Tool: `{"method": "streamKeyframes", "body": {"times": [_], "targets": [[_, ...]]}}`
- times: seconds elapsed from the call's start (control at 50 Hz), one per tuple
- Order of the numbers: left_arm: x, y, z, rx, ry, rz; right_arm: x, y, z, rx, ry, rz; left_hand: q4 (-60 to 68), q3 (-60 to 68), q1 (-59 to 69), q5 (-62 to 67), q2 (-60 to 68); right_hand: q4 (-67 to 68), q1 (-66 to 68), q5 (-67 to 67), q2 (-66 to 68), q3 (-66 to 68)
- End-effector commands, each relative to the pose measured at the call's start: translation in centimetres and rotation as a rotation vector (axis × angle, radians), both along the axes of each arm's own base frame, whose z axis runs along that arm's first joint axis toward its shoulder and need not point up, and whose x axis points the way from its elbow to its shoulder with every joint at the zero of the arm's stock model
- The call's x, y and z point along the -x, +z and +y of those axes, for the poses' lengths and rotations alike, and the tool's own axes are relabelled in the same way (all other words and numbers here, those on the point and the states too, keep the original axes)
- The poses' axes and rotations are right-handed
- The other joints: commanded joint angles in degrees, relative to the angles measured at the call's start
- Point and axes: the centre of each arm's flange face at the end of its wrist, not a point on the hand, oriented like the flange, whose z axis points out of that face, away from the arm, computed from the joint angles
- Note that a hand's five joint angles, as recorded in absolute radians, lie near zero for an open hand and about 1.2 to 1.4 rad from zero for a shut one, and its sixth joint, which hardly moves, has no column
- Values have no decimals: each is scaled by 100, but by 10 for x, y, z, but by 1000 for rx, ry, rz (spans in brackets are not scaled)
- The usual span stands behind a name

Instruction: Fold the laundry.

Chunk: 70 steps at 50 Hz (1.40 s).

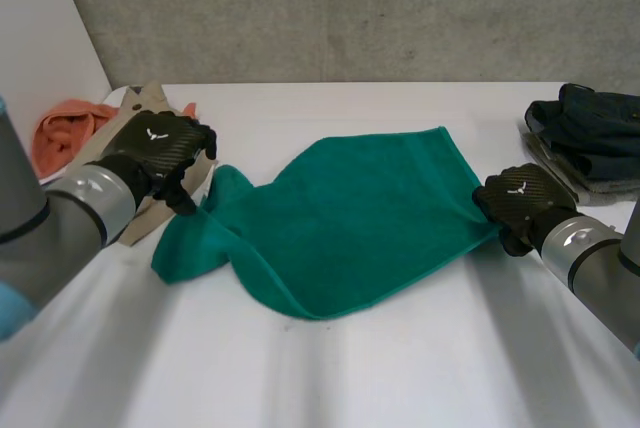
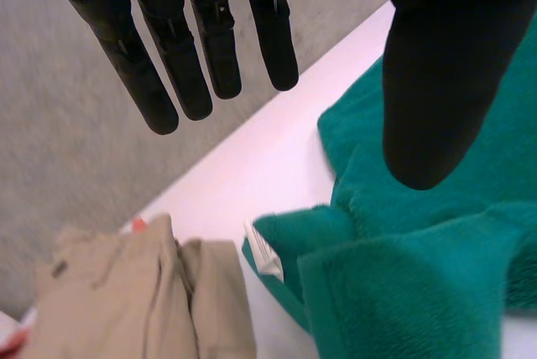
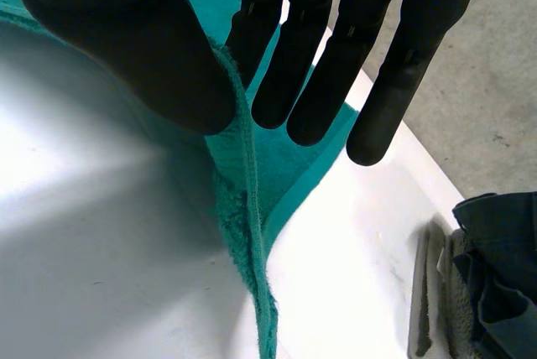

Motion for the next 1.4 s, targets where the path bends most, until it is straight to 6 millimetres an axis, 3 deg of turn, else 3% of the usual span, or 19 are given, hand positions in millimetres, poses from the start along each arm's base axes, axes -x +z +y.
{"method": "streamKeyframes", "body": {"times": [0.02,0.1,0.28,0.4,0.46,0.52,0.58,0.76,0.8,0.86,0.92,0.94,1.02,1.08,1.14,1.22,1.26,1.32,1.4], "targets": [[-7,-38,-35,-230,58,11,4,-1,-5,-4,-9,-6,677,608,603,698,650,1115,1589,1295,1267,1152],[-8,-50,-25,-339,53,-18,13,1,-12,5,-39,-6,644,575,569,665,617,1115,1589,1295,1267,1152],[-9,-57,-25,-338,60,-25,15,-1,-13,1,-45,-4,810,741,736,831,783,1115,1589,1295,1267,1152],[-10,-63,-29,-334,75,-28,16,-2,-13,-5,-48,2,4905,4836,4830,4926,4878,1115,1589,1295,1267,1152],[-8,-60,-28,-306,80,-21,16,-2,-12,-11,-49,7,4914,4845,4840,4935,4887,1115,1589,1295,1267,1152],[-11,-32,-19,-229,91,9,17,4,-11,-7,-51,20,4914,4845,4840,4935,4887,1115,1589,1295,1267,1152],[-13,3,0,-138,83,37,20,29,-3,31,-33,79,4914,4845,4840,4935,4887,1115,1589,1295,1267,1152],[-38,114,64,197,94,134,61,150,18,297,-97,330,4914,4845,4840,4935,4887,1115,1589,1295,1267,1152],[-42,121,68,215,105,138,62,166,25,322,-97,327,4914,4845,4840,4935,4887,1115,1589,1295,1267,1152],[-42,113,67,188,105,132,60,161,24,291,-81,328,4914,4845,4840,4935,4887,1115,1589,1295,1267,1152],[-40,86,58,95,107,106,55,131,11,189,-47,335,4914,4845,4840,4935,4887,1115,1589,1295,1267,1152],[-36,62,47,16,109,81,51,122,7,161,-28,339,4914,4845,4840,4935,4887,1115,1589,1295,1267,1152],[-20,9,14,-94,96,38,26,82,-4,63,53,356,4914,4845,4840,4935,4887,1115,1589,1295,1267,1152],[-5,-14,-17,-88,108,20,17,60,-24,65,27,385,4914,4845,4840,4935,4887,1115,1589,1295,1267,1152],[5,-17,-46,-26,150,9,13,49,-48,110,-25,407,4914,4845,4840,4935,4887,1115,1589,1295,1267,1152],[16,19,-93,203,199,41,8,69,-97,345,-133,374,4914,4845,4840,4935,4887,1115,1589,1295,1267,1152],[24,62,-112,409,198,109,-1,102,-117,556,-181,298,4914,4845,4840,4935,4887,1115,1589,1295,1267,1152],[31,117,-122,683,193,220,-11,154,-129,871,-233,172,4914,4845,4840,4935,4887,1115,1589,1295,1267,1152],[27,168,-122,962,205,350,-15,210,-117,1185,-273,15,4914,4845,4840,4935,4887,1115,1589,1295,1267,1152]]}}
